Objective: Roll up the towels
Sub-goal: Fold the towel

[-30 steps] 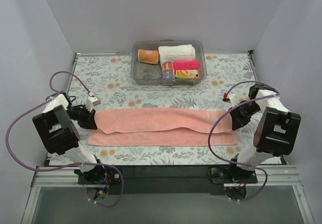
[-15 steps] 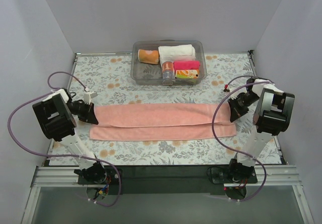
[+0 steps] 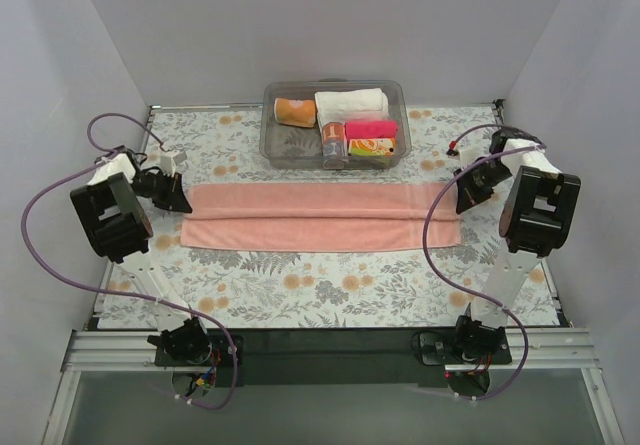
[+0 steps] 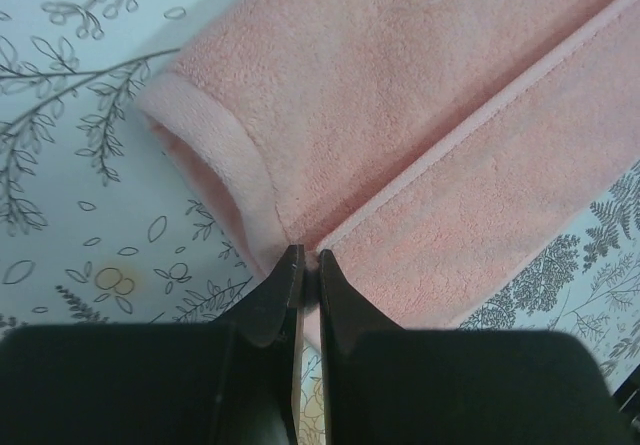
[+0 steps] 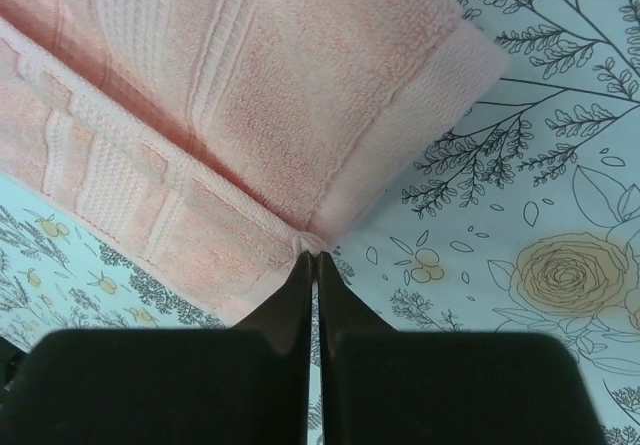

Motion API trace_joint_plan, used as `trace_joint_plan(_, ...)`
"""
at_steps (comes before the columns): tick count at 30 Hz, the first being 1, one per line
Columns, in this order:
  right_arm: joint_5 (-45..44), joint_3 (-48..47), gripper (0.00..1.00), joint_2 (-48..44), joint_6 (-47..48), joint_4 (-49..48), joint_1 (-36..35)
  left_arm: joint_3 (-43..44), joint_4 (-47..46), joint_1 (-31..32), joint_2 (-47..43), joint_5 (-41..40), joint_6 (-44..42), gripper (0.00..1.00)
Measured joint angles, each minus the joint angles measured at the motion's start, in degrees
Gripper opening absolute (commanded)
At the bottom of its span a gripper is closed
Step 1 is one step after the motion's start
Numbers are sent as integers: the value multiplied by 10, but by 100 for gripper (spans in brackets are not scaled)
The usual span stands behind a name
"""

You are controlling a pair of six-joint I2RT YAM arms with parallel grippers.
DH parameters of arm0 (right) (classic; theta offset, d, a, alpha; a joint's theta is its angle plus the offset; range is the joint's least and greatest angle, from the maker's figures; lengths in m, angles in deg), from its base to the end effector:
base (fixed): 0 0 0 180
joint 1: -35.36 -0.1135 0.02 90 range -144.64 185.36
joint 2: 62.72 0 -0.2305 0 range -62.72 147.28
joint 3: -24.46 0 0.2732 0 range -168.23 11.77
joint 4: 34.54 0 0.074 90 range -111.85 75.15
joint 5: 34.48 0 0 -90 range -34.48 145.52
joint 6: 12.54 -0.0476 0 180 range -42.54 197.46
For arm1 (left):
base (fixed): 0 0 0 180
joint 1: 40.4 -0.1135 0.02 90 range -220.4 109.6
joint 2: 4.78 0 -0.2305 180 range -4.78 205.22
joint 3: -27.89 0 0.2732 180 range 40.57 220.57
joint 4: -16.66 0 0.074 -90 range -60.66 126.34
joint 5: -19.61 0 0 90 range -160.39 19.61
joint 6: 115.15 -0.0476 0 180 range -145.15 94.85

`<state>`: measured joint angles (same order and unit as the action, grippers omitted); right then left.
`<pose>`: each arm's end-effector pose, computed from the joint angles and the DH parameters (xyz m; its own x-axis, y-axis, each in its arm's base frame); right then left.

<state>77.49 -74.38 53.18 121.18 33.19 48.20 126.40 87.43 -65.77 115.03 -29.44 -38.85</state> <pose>0.3867 -0.0699 0.1230 -0.8213 -0.4702 -0.3231 -0.5461 0.8119 0.2065 0.3614 0.1368 0.1044 -0.9590 -0.2568 -0.1200 -0.1213 0.7546 -0.6449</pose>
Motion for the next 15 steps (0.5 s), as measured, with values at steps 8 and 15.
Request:
trace_joint_plan(8, 9, 6, 1, -73, 27, 21, 0, 53, 66, -9, -21, 18, -45, 0)
trace_joint_plan(15, 10, 57, 1, -127, 54, 37, 0, 65, 138, -44, -39, 36, -99, 0)
